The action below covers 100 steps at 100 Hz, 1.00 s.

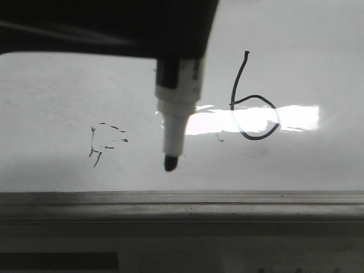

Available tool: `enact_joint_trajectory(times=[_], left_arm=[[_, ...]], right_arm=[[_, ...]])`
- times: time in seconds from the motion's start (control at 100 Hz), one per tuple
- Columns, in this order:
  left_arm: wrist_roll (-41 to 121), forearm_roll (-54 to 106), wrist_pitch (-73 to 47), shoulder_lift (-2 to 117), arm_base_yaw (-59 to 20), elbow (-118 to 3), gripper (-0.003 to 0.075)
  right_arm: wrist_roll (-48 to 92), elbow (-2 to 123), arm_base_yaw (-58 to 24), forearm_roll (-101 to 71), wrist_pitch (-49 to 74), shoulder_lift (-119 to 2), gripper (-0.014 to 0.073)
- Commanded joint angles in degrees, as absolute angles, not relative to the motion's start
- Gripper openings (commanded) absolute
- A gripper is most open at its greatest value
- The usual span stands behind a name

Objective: Write number 6 on whiteboard

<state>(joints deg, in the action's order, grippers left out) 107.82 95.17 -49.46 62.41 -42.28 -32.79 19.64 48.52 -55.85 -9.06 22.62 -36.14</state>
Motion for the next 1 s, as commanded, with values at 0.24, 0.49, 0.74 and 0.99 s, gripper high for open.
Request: enact_joint_trajectory(times=[0.24,0.49,0.74,0.99], left_arm=[[98.1,96.4,-35.6,61.8,-42.3,-34.5,-0.002],[85.1,99.2,-19.4,61.8,-42.3,-34.9,-0.002],[77.6,99.1,-10.6,61.8,-42.3,-36.6,-0.0021],[77.4,93.4,1.3,61.8,-48.5,-40.8,-0.0021]], right_arm=[[19.9,50.5,-55.4,-9.0,19.2,-30.8,-0.0064],[19.9,50.5,-55.4,-9.0,24.5,-30.2,-0.0064],[19.9,50.5,-55.4,-9.0,25.5,-30.2,-0.0064],[19.9,50.5,-55.4,-8.6,25.5,-30.3,-0.0064]])
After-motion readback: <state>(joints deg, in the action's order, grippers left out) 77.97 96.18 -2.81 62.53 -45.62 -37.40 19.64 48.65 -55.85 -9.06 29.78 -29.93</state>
